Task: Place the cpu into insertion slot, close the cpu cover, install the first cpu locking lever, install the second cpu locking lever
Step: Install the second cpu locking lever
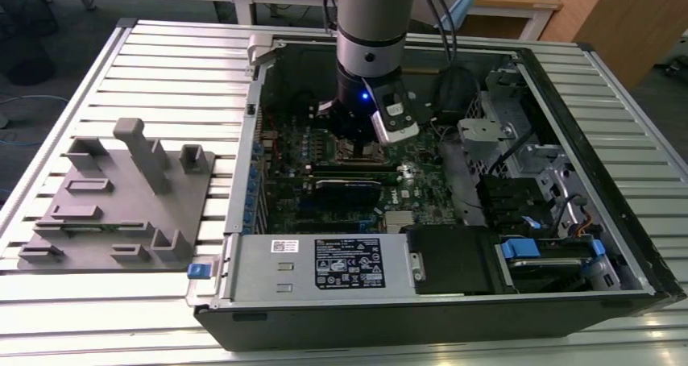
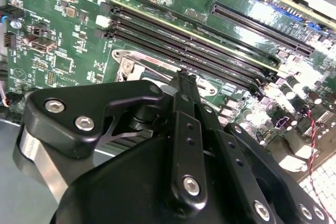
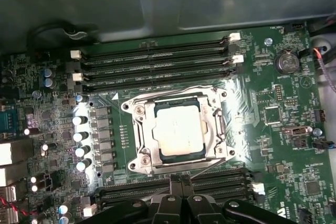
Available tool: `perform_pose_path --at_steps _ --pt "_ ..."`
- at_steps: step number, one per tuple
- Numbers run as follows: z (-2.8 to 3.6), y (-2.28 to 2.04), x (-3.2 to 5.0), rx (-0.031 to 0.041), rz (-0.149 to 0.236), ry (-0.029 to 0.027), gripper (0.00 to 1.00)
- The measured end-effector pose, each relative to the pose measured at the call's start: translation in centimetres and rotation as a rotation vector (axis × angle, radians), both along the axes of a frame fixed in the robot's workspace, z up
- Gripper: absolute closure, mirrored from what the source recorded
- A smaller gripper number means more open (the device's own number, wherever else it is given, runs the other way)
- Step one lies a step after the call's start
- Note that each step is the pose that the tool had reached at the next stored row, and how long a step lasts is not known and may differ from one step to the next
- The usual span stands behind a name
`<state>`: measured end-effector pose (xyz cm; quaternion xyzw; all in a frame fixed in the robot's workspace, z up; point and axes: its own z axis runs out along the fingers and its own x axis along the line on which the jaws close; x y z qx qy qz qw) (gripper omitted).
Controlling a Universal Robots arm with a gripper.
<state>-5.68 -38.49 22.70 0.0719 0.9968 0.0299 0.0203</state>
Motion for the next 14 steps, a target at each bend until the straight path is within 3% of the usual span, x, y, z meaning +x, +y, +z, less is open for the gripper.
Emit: perform_pose_path --at_steps 6,14 --pt "-0.40 -0.01 -0.23 -0.0001 0.004 0.0000 0.89" --pt "-0.46 0.00 -0.33 -0.0002 0.004 -0.0001 0.89"
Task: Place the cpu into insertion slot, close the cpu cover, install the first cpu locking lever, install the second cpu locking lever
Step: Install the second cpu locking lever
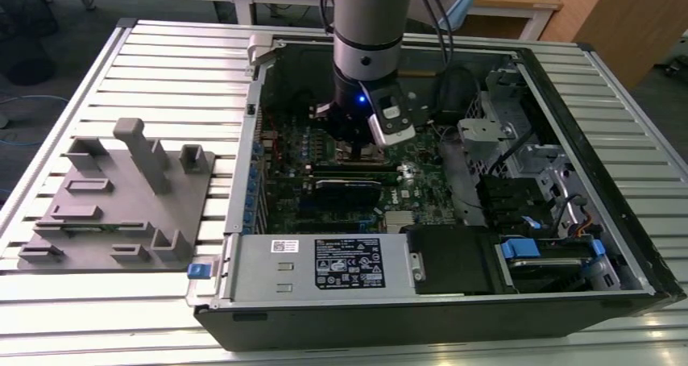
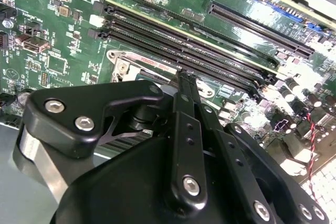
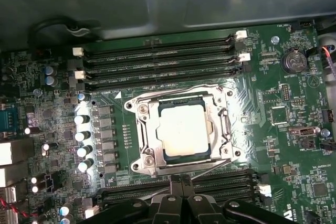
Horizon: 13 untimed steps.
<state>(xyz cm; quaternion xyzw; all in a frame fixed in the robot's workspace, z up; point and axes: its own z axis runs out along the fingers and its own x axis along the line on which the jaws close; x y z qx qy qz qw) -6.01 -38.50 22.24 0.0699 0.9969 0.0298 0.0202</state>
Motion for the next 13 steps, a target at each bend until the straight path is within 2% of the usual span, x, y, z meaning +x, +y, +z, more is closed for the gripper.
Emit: perform_pose_path --at_steps 13 --pt "-0.43 0.00 -0.98 -0.0001 0.000 0.0001 0.89"
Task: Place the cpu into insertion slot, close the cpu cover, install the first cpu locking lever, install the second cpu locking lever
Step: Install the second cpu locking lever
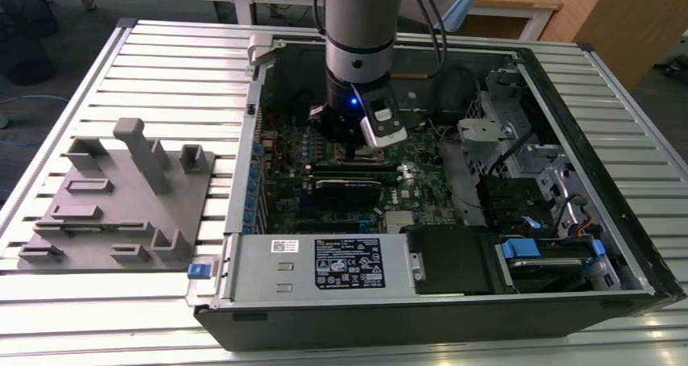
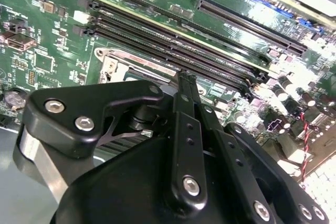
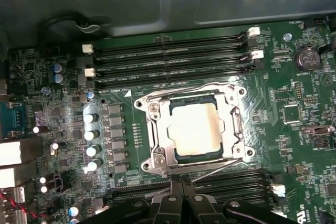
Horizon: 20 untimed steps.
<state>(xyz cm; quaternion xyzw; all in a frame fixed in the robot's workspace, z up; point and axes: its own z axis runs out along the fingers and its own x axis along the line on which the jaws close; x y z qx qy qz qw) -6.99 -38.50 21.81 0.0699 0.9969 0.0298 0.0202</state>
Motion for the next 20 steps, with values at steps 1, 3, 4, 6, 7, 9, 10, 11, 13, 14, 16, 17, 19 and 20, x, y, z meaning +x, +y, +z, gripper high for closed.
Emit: perform_pose_path --at_steps 1,3,4,6,7,9,10,11,13,14,16,17,19,20 --pt "-0.01 0.00 -0.10 0.0001 0.000 0.0000 0.89" --pt "-0.02 0.00 -0.26 0.0000 0.000 0.0001 0.89" --pt "-0.04 0.00 -0.33 0.0000 0.000 0.0000 0.89" --pt "-0.12 0.00 -0.43 -0.0001 0.000 0.0001 0.89" --pt "-0.13 -0.01 -0.43 -0.0002 0.000 0.0001 0.89" --pt "-0.13 0.00 -0.44 -0.0003 0.000 0.0002 0.89" --pt "-0.13 0.00 -0.45 -0.0002 0.000 0.0001 0.89" --pt "-0.14 0.00 -0.45 -0.0001 0.000 0.0001 0.89" --pt "-0.14 0.00 -0.46 -0.0001 0.000 0.0001 0.89" --pt "-0.16 0.00 -0.48 -0.0001 0.000 0.0001 0.89" --pt "-0.22 0.00 -0.58 0.0000 0.000 0.0000 0.89" --pt "-0.24 0.00 -0.63 -0.0001 0.000 0.0001 0.89" --pt "-0.32 0.00 -0.66 0.0001 0.000 0.0000 0.89" --pt "-0.43 0.00 -0.67 0.0001 0.000 0.0000 0.89"
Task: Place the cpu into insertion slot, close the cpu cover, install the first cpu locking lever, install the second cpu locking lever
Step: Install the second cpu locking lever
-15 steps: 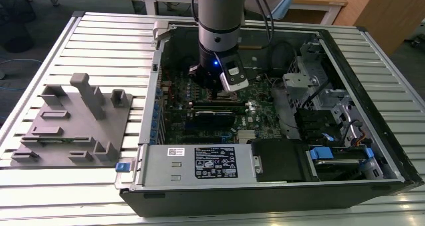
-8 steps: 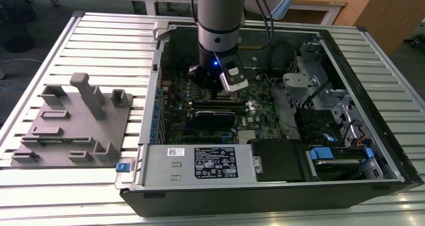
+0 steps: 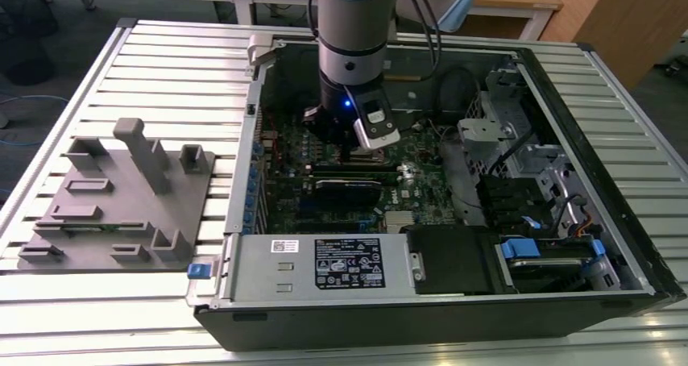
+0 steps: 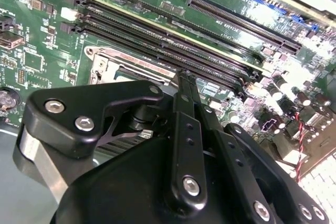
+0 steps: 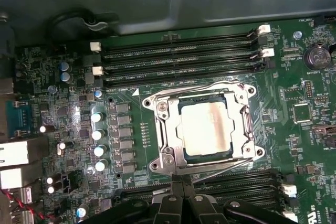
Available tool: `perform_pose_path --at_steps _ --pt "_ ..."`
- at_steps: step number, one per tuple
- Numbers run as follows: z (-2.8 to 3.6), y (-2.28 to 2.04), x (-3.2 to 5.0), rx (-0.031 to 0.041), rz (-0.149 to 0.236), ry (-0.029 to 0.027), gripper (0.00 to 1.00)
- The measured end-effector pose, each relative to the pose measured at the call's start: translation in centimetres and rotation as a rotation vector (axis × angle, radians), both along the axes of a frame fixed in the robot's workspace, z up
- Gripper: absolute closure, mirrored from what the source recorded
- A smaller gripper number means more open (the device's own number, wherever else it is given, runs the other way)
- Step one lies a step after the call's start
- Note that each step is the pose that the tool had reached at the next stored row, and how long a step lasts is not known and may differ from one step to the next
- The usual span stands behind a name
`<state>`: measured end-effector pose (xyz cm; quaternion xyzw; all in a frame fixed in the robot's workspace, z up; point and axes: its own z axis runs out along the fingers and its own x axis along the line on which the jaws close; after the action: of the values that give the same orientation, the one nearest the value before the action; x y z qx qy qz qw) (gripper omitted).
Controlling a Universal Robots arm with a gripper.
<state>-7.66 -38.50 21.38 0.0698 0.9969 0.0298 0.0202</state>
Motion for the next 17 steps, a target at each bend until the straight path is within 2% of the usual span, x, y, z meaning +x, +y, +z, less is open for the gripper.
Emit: perform_pose_path --at_steps 3,9,17 --pt "-0.33 0.00 -0.03 -0.0001 0.000 0.0001 0.89" --pt "-0.40 0.00 -0.55 -0.0002 0.000 0.0001 0.89" --pt "-0.92 -0.01 -0.87 0.0005 0.000 0.0002 0.89"
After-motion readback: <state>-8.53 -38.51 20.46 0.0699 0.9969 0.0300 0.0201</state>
